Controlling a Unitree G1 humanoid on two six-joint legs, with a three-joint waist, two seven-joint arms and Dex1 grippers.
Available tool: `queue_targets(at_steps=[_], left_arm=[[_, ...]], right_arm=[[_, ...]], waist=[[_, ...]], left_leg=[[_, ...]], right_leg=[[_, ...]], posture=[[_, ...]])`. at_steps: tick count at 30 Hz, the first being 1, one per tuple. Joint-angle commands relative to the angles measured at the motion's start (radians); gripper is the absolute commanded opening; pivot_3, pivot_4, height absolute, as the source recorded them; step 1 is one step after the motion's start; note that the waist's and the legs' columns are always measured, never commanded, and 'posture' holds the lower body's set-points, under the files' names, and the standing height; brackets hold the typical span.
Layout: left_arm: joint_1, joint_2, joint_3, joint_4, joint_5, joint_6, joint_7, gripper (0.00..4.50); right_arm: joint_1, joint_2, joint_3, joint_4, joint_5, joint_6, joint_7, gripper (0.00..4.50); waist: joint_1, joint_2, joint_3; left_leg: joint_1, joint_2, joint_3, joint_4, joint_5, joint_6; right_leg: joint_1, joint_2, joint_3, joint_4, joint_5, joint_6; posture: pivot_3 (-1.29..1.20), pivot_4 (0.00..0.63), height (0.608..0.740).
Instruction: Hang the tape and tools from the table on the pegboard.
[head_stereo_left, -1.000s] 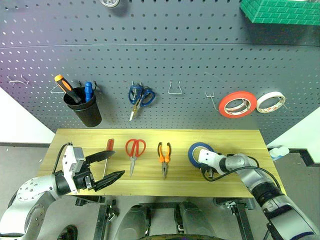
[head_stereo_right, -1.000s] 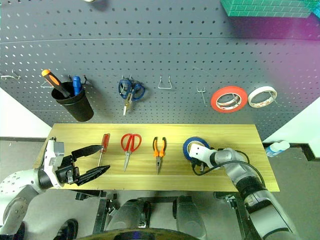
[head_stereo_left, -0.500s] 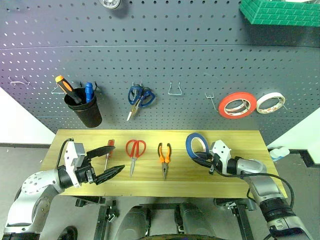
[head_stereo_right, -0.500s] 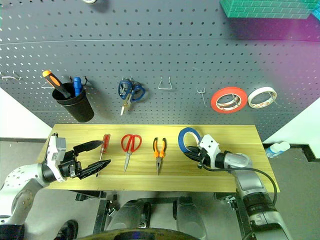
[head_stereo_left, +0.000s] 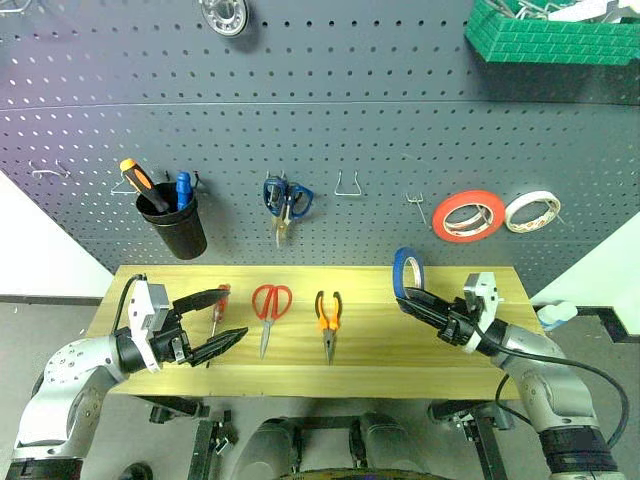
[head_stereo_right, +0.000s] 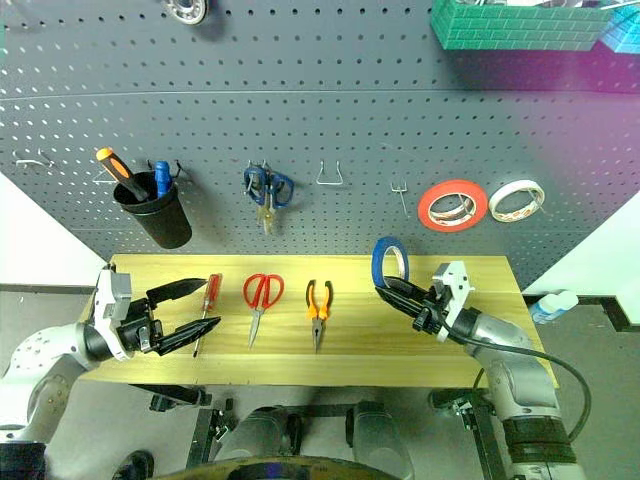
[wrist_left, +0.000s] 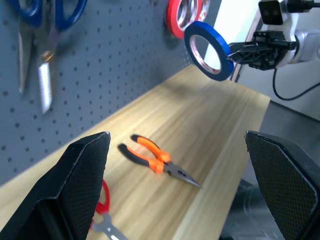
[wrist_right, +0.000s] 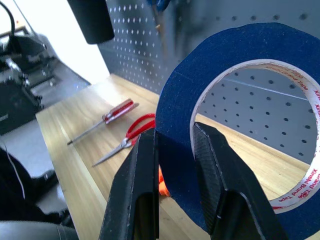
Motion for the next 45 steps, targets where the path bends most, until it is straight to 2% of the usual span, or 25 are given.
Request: queue_targets(at_steps=[1, 8, 12, 22, 36, 45], left_arm=[[-0.024, -0.009, -0.003, -0.002, 0.012, -0.025, 0.007, 4.5], [-0.074, -0.021, -0.021, 0.029, 0.025, -0.033, -0.001, 4.5], [-0.095, -0.024, -0.029, 0.04, 0.025, -0.034, -0.002, 4.5], [-0.101, -0.027, -0.039, 0.033, 0.025, -0.031, 0.005, 4.5], [-0.077, -0.031, -0.039, -0.01, 0.019, -0.018, 0.035, 4.5], [-0.052, -0.03, -0.035, -0.039, 0.014, -0.014, 0.049, 4.5]], right_arm=[[0.015, -0.01, -0.045, -0.048, 0.03, -0.003, -0.003, 0.66], [0.041, -0.011, -0.108, -0.03, 0.063, -0.014, -0.001, 0.66], [0.026, 0.003, -0.157, 0.029, 0.093, -0.033, 0.011, 0.66], [-0.049, 0.002, -0.197, 0.105, 0.12, -0.072, 0.08, 0.66], [-0.181, 0.043, -0.1, 0.003, 0.07, -0.03, -0.029, 0.66], [-0.254, 0.063, -0.021, -0.008, -0.056, -0.059, -0.164, 0.66]], waist=[[0.0, 0.001, -0.008], [-0.002, 0.005, -0.022], [-0.004, 0.004, -0.022], [-0.006, 0.006, -0.024], [-0.002, 0.007, -0.024], [-0.001, 0.006, -0.024]], left_leg=[[0.0, 0.0, 0.0, 0.0, 0.0, 0.0], [0.005, 0.0, 0.0, 0.001, 0.0, 0.0], [0.017, 0.0, 0.0, 0.001, 0.0, 0.0], [0.016, 0.001, 0.001, 0.001, 0.0, 0.0], [0.016, 0.001, 0.001, 0.001, 0.0, 0.0], [0.016, 0.001, 0.001, 0.001, 0.0, 0.0]], right_leg=[[0.0, 0.0, 0.0, 0.0, 0.0, 0.0], [0.004, 0.001, 0.0, 0.002, 0.0, 0.0], [0.015, 0.001, 0.001, 0.002, 0.0, 0.0], [0.015, 0.002, 0.002, 0.002, 0.0, 0.0], [0.014, 0.002, 0.002, 0.003, 0.0, 0.0], [0.013, 0.002, 0.002, 0.003, 0.0, 0.0]], posture=[[-0.04, 0.0, 0.734], [-0.06, 0.0, 0.734], [-0.07, 0.0, 0.734], [-0.07, 0.0, 0.734], [-0.04, 0.0, 0.734], [-0.01, 0.0, 0.734]])
